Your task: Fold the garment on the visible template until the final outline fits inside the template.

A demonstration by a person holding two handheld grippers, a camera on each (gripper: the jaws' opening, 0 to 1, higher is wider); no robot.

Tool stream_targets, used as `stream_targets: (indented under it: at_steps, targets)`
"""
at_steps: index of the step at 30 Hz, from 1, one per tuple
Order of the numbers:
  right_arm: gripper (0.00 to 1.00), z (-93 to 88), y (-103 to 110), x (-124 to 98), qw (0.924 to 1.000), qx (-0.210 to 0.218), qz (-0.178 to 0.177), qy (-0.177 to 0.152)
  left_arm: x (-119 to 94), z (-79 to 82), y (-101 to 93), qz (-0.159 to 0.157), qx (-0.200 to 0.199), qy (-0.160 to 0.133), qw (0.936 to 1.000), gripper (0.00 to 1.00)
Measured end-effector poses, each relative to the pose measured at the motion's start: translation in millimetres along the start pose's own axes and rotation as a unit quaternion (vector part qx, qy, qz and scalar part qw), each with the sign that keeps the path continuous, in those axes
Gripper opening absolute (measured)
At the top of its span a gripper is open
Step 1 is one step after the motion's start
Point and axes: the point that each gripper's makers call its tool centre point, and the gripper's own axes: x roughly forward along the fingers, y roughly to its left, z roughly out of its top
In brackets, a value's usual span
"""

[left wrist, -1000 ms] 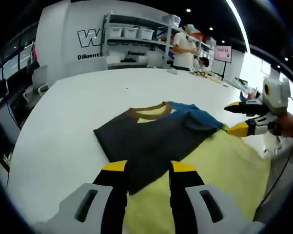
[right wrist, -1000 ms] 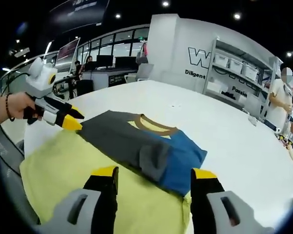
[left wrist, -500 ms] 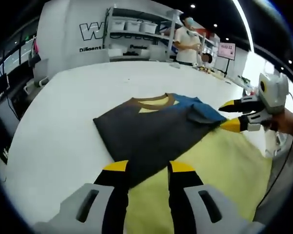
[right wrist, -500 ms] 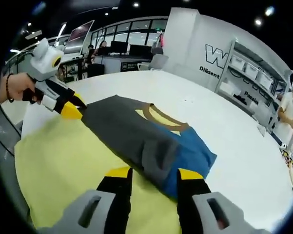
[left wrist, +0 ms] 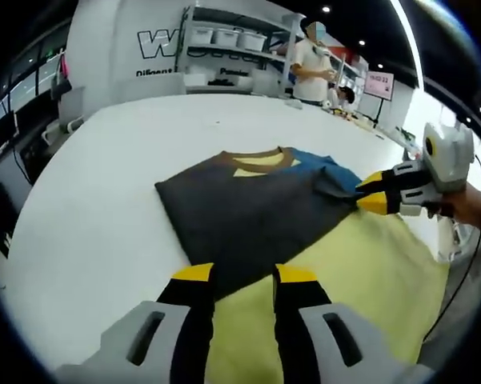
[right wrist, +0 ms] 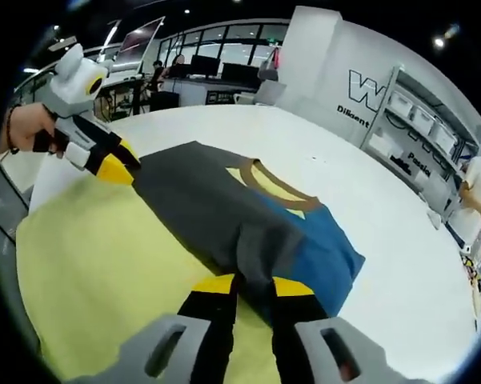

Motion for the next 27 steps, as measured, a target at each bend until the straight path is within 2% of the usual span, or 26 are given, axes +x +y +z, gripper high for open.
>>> stream_targets:
  at_steps: [3,4,5,6,9,12,14,15,27]
  targets:
    - [0.00,-2.6,2,3,0.9999,-0.004,0.008,0.006,1,-3.6,4.2,0.010,-0.002,0.009,0.9999,0.19]
    - [0.00,-4.5,0,4,0.9999,0.002,0.007,0.011,1,-4.2,5.4,0.013,0.001,0.011,0.9999,0.18]
    - [0.00,-4.8,-2,4,0.9994,0.033,0.002,0.008,1,-4.2,5.7,0.013,0.001,0.010,0.9999,0.18]
    - [0.00,-3.2,-4,4,0.9991,0.042,0.001,0.002,1,-4.5,5.1,0.011,-0.004,0.010,0.9999,0.18]
    - [0.00,-2.9,-7,3,0.9993,0.037,-0.001,0.002,1,-5.1,1.5,0.002,0.003,0.009,1.0000,0.21]
    - [0.00,-2.1,-12,2,0.9950,0.099,-0.005,-0.013,1,-4.8,1.4,0.006,0.001,0.010,0.9999,0.21]
    - [0.00,-5.9,-19,0,0.9955,0.093,-0.018,-0.008,0,-6.4,4.4,0.021,0.040,0.026,0.9986,0.20]
    - [0.00,-7.4,-21,0,0.9953,0.094,-0.023,-0.006,1,-6.8,1.5,0.019,0.046,0.026,0.9984,0.20]
    - [0.00,-17.5,-42,-4,0.9884,0.138,-0.064,-0.005,1,-6.1,3.4,0.019,0.031,0.021,0.9991,0.19]
